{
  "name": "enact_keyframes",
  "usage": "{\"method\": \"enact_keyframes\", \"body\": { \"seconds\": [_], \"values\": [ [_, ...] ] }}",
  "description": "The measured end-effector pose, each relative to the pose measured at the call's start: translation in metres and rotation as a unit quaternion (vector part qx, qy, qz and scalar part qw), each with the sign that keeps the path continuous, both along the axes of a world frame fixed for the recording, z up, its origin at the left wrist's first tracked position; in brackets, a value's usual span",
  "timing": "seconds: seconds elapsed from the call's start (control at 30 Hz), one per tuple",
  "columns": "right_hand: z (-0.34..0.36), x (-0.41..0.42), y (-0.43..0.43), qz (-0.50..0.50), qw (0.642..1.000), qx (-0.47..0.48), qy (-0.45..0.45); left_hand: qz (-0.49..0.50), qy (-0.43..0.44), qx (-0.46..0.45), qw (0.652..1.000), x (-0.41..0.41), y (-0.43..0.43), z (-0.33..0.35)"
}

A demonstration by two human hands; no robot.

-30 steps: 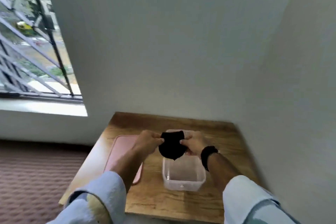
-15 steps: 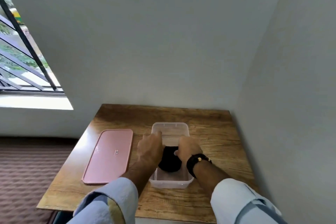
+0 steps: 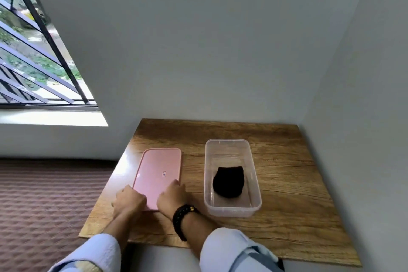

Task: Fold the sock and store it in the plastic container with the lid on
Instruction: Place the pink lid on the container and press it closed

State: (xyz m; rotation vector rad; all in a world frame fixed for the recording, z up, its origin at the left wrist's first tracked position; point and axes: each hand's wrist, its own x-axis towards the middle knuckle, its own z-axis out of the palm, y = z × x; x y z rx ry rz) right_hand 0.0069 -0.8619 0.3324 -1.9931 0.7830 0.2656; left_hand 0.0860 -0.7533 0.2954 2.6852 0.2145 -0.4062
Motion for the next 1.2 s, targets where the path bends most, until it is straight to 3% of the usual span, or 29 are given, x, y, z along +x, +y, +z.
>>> {"method": "enact_keyframes", "body": {
  "seconds": [0.13,0.23,0.3,0.4,0.5,0.7,0.83,0.93,1.2],
  "values": [
    [-0.011,0.006,-0.003,-0.061,0.997,0.018,0.037,-0.033,-0.004,-0.048,0.998,0.007,0.017,-0.005],
    [-0.007,0.009,-0.011,-0.078,0.996,0.032,0.032,-0.009,0.038,-0.110,0.993,0.010,0.031,-0.006],
    [0.003,0.012,-0.018,-0.071,0.997,-0.030,0.016,0.005,0.074,-0.214,0.974,0.006,0.037,-0.001],
    [0.033,0.012,-0.032,-0.050,0.984,-0.168,-0.043,0.047,0.141,-0.381,0.913,-0.006,0.029,0.017],
    [0.064,0.000,-0.062,-0.071,0.956,-0.266,-0.097,0.034,0.107,-0.439,0.891,-0.009,0.003,0.037],
    [0.059,-0.076,-0.149,-0.187,0.946,-0.244,-0.102,-0.088,0.085,-0.413,0.903,-0.044,-0.066,0.059],
    [0.032,-0.112,-0.166,-0.267,0.929,-0.241,-0.080,-0.176,0.030,-0.316,0.932,-0.074,-0.098,0.056],
    [0.020,-0.122,-0.168,-0.264,0.935,-0.228,-0.067,-0.204,-0.007,-0.234,0.951,-0.083,-0.113,0.053],
    [0.007,-0.128,-0.174,-0.252,0.942,-0.214,-0.052,-0.209,-0.043,-0.174,0.961,-0.092,-0.122,0.049]
  ]
}}
